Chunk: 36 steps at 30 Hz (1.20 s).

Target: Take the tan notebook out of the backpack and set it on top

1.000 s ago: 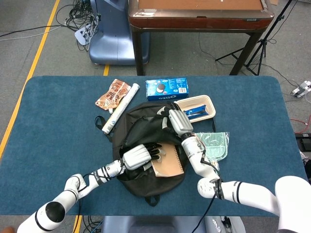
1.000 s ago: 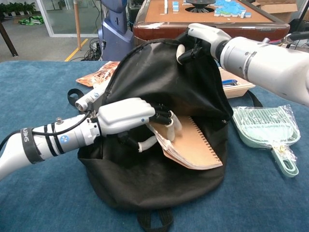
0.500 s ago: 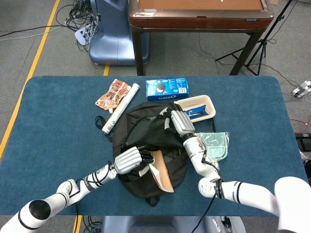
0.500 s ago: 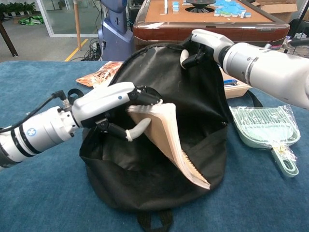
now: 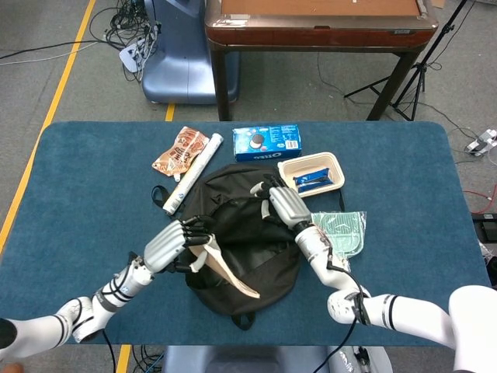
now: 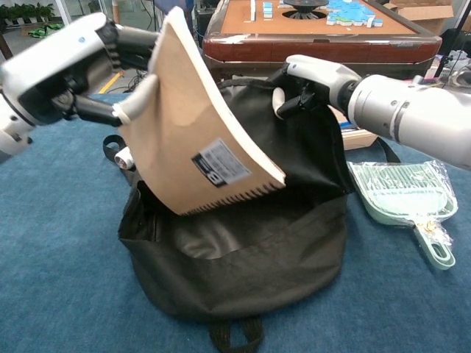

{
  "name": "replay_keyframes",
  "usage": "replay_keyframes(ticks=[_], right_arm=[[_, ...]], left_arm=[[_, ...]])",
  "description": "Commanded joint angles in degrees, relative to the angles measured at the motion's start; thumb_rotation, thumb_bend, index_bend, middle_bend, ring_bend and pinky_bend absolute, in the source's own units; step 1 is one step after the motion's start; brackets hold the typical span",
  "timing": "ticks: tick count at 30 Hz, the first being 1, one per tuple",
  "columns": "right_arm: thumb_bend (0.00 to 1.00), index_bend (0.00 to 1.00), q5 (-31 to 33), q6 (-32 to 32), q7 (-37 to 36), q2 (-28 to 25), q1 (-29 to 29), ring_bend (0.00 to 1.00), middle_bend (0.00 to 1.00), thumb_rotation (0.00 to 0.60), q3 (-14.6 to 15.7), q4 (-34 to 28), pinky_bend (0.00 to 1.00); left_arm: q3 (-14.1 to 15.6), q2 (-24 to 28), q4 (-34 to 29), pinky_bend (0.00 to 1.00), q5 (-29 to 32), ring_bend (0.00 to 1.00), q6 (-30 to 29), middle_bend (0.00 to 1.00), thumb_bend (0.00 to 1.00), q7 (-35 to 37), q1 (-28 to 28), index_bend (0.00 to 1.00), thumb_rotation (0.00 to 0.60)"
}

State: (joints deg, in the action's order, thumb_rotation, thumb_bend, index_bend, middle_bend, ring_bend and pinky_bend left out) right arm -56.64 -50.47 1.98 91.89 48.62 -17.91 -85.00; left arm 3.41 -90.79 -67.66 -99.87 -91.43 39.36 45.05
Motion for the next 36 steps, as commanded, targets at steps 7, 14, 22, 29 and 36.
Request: replay_keyframes(ticks=[7,14,22,29,36], right_arm=[[0.36,0.06,-16.9,4.9,-3.6,-7.7,-1.8,0.00,0.05,0.600,9.7,-8.4,0.00],[0.13,0.00,-24.5,1.1,-4.6,-12.8,-4.5,0.00,0.00,0.600,13.2,-15.0,0.00],[0.05,0.00,-33.7,-10.5,-3.4,-17.7,-9.6,0.00,0.00,0.600,14.9,-18.2,0.00],[0.01,0.00,-36.7,-16.4,-4.5,-21.3,-12.7,0.00,0.00,0.600,15.4,-19.7,0.00],[0.01,0.00,-35.4,-20.5,-6.2,-23.5,-15.2,0.00,0.00,0.600,13.8,-19.8,0.00]], left_arm=[[-4.1,6.6,-2.4,0.22,4.0,0.52,-1.0,0.70,0.57,-5.8,-4.3,0.61,0.600],[-6.6,9.4,-3.4,0.23,6.0,0.51,0.3,0.70,0.57,-7.5,-5.4,0.61,0.600],[-10.0,6.6,-0.1,0.23,6.9,0.50,6.5,0.70,0.57,-9.8,-1.6,0.59,0.600],[-11.7,1.5,5.8,0.23,8.0,0.49,13.4,0.67,0.52,-9.7,2.9,0.55,0.600],[-12.5,-5.6,14.6,0.23,9.4,0.44,19.6,0.59,0.47,-11.5,6.8,0.49,0.600]])
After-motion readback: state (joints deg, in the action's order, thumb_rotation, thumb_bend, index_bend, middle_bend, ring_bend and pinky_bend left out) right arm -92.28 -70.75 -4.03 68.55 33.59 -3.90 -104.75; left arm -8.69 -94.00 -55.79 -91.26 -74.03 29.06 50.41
